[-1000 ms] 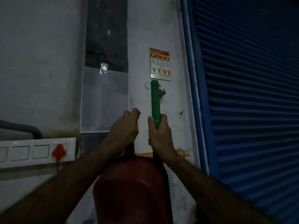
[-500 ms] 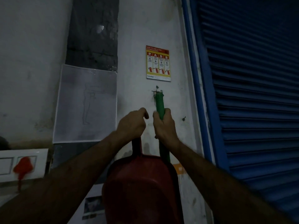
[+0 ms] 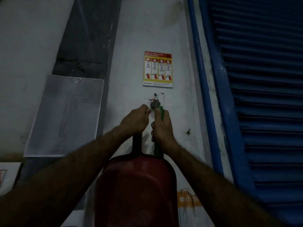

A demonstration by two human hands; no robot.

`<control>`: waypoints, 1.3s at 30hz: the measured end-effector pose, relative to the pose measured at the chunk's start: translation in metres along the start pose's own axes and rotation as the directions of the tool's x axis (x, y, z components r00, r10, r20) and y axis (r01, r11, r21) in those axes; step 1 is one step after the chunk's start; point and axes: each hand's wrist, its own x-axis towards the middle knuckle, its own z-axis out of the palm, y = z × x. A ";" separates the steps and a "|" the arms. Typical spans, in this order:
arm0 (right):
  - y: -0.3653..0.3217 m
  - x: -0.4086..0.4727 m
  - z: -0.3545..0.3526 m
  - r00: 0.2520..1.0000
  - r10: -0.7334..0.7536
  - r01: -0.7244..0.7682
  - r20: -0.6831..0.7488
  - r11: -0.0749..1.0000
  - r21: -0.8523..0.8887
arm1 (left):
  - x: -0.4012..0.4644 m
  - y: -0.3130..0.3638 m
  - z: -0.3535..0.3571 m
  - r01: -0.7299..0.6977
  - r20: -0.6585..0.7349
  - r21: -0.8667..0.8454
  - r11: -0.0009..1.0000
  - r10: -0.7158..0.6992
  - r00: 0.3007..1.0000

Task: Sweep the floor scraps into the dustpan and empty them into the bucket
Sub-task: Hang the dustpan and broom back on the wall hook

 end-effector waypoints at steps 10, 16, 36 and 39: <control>0.017 0.039 -0.009 0.987 0.007 -0.011 0.163 1.000 0.027 | 0.029 0.007 0.019 0.022 -0.097 -0.064 0.998 -0.028 0.995; 0.014 0.055 -0.013 0.991 0.026 -0.029 0.132 0.999 0.027 | 0.049 0.014 0.016 0.010 -0.181 -0.107 0.994 -0.030 0.983; 0.010 0.085 -0.009 0.998 0.033 -0.029 0.054 0.997 -0.065 | 0.082 0.020 0.022 0.091 -0.018 0.289 0.953 -0.090 0.996; 0.015 0.084 -0.009 0.995 0.066 -0.058 0.072 0.993 -0.107 | 0.080 0.015 0.025 0.087 0.033 0.346 0.934 -0.104 0.994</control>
